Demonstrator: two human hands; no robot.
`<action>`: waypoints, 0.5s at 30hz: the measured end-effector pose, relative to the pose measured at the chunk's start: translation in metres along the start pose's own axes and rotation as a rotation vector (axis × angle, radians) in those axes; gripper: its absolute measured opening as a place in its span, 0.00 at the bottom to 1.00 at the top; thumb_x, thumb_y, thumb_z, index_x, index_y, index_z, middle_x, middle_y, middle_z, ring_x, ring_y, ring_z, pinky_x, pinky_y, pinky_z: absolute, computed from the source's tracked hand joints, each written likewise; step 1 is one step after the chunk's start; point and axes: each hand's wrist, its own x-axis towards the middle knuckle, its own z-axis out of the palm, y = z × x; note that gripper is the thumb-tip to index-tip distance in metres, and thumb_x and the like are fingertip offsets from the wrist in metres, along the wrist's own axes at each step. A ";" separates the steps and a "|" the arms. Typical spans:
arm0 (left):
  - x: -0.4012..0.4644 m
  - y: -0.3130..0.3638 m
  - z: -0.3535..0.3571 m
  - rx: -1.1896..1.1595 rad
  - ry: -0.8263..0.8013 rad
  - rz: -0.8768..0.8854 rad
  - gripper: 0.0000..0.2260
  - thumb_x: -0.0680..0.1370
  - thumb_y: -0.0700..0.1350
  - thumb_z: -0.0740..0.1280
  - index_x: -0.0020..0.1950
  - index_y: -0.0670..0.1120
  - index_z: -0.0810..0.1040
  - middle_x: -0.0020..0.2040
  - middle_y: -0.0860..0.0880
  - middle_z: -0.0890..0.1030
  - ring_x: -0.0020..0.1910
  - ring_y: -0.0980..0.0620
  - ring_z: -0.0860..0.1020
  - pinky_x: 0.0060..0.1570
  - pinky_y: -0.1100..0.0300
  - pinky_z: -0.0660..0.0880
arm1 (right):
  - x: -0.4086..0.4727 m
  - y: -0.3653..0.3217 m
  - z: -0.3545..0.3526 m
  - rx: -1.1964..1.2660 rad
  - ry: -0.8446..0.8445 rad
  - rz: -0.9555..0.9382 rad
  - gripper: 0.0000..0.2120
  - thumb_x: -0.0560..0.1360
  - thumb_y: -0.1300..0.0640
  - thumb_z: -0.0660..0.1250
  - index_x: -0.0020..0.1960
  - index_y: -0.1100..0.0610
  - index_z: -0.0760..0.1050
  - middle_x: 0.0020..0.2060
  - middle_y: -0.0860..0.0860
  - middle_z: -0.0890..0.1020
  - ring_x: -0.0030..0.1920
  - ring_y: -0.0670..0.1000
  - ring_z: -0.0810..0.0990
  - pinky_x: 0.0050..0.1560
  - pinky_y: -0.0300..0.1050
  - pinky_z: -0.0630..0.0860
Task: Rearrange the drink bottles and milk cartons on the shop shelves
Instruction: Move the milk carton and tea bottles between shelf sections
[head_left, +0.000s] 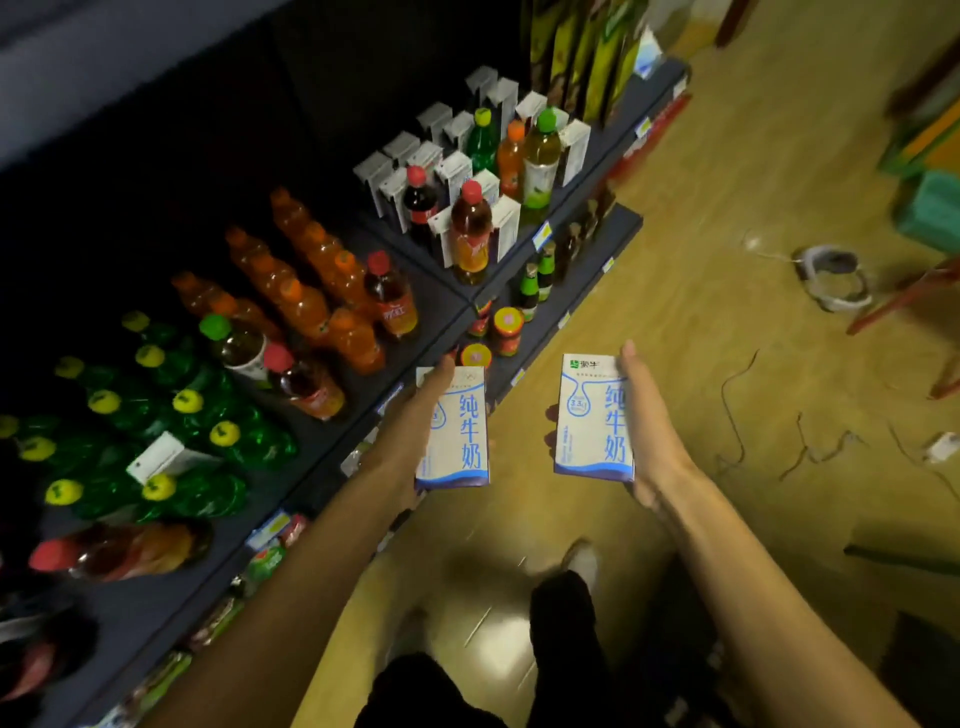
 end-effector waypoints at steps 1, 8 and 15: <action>0.006 0.003 0.017 -0.046 0.010 -0.006 0.26 0.71 0.66 0.69 0.55 0.45 0.83 0.48 0.41 0.85 0.46 0.40 0.84 0.56 0.40 0.78 | 0.008 -0.016 -0.013 -0.011 -0.007 0.014 0.33 0.64 0.29 0.60 0.47 0.59 0.79 0.41 0.63 0.82 0.38 0.61 0.81 0.34 0.49 0.80; 0.042 0.026 0.114 -0.192 0.087 -0.030 0.31 0.69 0.67 0.71 0.61 0.44 0.80 0.51 0.37 0.84 0.47 0.36 0.83 0.48 0.40 0.81 | 0.073 -0.113 -0.075 -0.156 -0.019 0.040 0.42 0.65 0.29 0.61 0.62 0.63 0.77 0.53 0.68 0.82 0.47 0.65 0.82 0.47 0.59 0.82; 0.099 0.060 0.140 -0.292 0.176 -0.026 0.38 0.61 0.71 0.74 0.61 0.46 0.80 0.51 0.38 0.84 0.50 0.36 0.83 0.53 0.38 0.79 | 0.155 -0.178 -0.064 -0.313 -0.087 0.060 0.37 0.66 0.28 0.61 0.58 0.58 0.80 0.49 0.61 0.85 0.47 0.63 0.84 0.56 0.65 0.79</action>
